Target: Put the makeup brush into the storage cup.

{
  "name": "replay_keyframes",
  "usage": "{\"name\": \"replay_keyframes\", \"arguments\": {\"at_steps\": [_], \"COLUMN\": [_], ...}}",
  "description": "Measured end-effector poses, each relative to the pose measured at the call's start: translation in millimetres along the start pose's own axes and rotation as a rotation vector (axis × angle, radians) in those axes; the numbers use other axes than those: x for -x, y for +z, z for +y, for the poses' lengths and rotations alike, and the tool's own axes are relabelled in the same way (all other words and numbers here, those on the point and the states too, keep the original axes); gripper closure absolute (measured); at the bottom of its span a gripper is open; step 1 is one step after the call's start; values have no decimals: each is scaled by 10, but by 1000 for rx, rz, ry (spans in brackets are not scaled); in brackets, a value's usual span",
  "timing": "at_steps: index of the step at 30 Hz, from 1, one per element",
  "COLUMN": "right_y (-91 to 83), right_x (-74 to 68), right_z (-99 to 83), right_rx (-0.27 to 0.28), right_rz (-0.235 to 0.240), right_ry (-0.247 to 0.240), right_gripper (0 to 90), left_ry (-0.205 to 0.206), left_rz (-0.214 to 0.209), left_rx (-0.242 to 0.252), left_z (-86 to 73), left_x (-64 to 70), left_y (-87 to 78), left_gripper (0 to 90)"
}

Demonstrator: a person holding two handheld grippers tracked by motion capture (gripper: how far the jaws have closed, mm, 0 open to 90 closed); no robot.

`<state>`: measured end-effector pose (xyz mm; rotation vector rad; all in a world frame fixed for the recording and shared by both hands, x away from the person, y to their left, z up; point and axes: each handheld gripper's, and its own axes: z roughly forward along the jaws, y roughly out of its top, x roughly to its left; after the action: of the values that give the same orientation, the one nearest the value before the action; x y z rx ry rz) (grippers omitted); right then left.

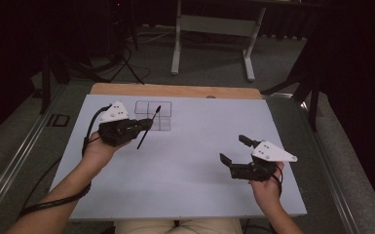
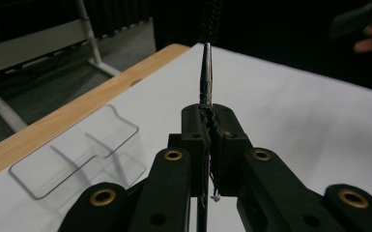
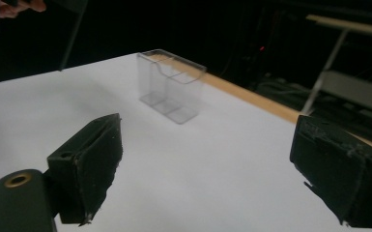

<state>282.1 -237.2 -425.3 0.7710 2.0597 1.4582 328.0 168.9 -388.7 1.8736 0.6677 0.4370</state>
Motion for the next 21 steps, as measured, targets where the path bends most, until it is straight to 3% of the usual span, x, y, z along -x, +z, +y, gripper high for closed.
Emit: {"name": "replay_keyframes", "arguments": {"at_steps": [6, 8, 12, 16, 21], "right_y": [227, 319, 507, 681, 870], "right_x": [-176, -267, -452, -604, -772], "right_z": [138, 169, 210, 241, 295], "right_rx": [4, -3, -16, -26, -41], "right_rz": [24, 32, 76, 129, 189], "right_ry": [66, 62, 57, 81, 98], "right_gripper": [104, 104, 105, 136, 179], "left_ry": [-28, -43, -91, -99, -114], "left_rz": [21, 32, 28, 50, 43], "left_rx": [55, 66, 104, 125, 153], "left_z": [17, 18, 17, 23, 26], "left_x": [42, 45, 53, 100, 163], "left_y": [-6, -8, -10, -4, 42], "left_gripper": [863, 863, 863, 864, 864]}}
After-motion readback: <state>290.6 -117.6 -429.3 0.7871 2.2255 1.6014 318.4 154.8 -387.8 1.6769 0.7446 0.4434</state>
